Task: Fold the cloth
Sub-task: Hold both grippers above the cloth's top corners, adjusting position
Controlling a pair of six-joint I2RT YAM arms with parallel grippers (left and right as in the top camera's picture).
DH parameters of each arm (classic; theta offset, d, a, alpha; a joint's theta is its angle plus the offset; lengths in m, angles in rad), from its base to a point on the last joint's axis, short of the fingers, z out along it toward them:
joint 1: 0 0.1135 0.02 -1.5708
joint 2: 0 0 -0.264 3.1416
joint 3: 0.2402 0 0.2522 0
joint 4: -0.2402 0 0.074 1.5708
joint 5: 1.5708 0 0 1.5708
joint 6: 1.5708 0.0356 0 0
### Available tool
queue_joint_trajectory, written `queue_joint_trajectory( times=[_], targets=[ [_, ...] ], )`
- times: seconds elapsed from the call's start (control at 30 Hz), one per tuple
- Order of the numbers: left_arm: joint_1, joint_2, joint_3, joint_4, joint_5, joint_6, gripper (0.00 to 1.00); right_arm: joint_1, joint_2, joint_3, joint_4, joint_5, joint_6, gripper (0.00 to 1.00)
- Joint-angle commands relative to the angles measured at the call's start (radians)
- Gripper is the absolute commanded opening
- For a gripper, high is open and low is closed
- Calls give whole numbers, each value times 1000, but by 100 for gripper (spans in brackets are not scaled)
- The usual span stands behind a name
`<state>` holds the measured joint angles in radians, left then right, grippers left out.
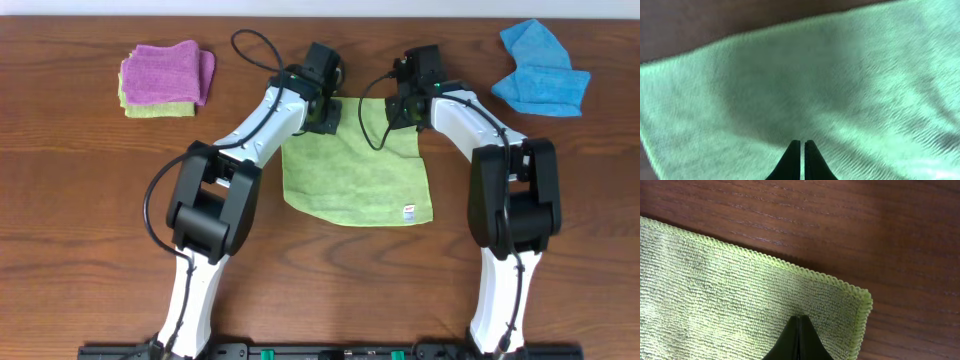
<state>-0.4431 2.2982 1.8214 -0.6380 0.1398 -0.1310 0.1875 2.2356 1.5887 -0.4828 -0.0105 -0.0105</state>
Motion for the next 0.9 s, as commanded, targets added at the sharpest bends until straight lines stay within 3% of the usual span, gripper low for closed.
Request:
queue_joint_trajectory(
  times=[0.0,0.23,0.53,0.67,0.87],
  targets=[
    [75,-45,-20,-21,51,-5,6,6,55,-24,-34,29,-6,1],
    [108,-144,-101,71,45,43,6,6,55,-24,-45,30,-6,1],
    [123,-265,-447,492,24,46,6,6,55,-24,-74,29,-5,1],
    [129,-254,-448,514,-48,65,6,10,55,-24,-83,29,-5,2],
    [129,-207,-449,517,-23,64,6,10,55,-24,-77,29,-2,2]
  ],
)
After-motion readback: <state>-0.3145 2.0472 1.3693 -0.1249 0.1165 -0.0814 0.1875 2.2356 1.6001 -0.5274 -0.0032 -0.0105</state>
